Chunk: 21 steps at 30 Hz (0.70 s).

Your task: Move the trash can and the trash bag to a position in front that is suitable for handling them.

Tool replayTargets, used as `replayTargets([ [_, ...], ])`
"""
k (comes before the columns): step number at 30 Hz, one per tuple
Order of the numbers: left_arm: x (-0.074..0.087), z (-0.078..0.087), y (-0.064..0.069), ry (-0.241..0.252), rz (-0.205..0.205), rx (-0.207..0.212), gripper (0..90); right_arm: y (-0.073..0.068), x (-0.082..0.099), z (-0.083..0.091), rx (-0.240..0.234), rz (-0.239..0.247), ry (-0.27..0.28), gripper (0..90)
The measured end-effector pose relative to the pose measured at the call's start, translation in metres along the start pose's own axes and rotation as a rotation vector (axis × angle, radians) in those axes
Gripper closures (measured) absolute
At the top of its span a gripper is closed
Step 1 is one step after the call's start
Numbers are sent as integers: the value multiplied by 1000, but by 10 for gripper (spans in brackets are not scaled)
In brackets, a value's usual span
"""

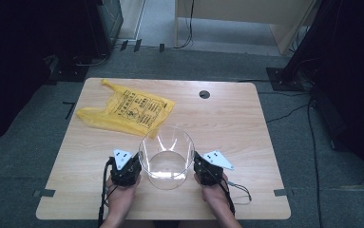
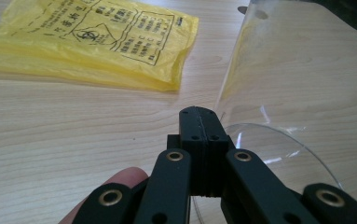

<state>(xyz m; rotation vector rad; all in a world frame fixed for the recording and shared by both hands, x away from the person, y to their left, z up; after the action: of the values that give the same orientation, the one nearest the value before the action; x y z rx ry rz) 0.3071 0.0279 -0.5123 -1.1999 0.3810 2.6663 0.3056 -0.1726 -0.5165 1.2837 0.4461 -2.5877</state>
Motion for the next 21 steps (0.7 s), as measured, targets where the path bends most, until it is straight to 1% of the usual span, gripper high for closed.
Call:
replayTargets([
  [3, 2, 3, -4, 4, 6, 3, 900, -4, 0, -1, -7, 7, -5, 900],
  [5, 2, 5, -8, 7, 8, -8, 900, -8, 0, -2, -27, 15, -6, 900],
  [7, 3, 6, -13, 9, 15, -5, 900, -13, 1, -2, -46, 32, -6, 900],
  [9, 3, 7, -15, 13, 19, -9, 900, -17, 1, -4, -57, 35, -7, 900],
  [10, 4, 9, -19, 15, 20, -15, 900, -19, 1, -5, -59, 41, -4, 900],
  [13, 4, 9, -22, 18, 17, -15, 898, -22, 0, -7, -65, 50, -7, 900],
  [14, 4, 10, -24, 21, 15, -19, 873, -22, 1, -8, -58, 58, -10, 867],
  [15, 3, 9, -27, 22, 22, -16, 824, -20, 1, -9, -38, 78, -12, 822],
  [16, 2, 8, -30, 23, 33, -2, 773, -17, 1, -10, -28, 81, -14, 789],
  [17, 2, 6, -35, 19, 47, -2, 744, -13, 1, -11, -22, 70, -21, 788],
  [18, 1, 3, -42, 17, 59, -12, 713, -8, 1, -12, -10, 51, -25, 782],
  [20, -4, -3, -58, 24, 93, -31, 667, 2, 2, -15, -5, 11, -28, 767],
  [21, -8, -8, -66, 26, 105, -43, 638, 6, 3, -15, -4, -1, -30, 762],
])
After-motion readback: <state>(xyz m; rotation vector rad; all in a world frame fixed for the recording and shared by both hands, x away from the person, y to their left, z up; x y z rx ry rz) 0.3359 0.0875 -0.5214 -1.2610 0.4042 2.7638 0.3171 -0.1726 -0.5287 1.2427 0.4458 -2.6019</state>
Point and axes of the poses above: each handheld gripper's, and its own axes: z roughly backward along the jaws, x roughly out of its underside, y roughly to its right, the point moved 9 cm from there along -z, roughly forward along the jaws, and after that the axes turned 9 degrees about -y, right-handed, at the moved point
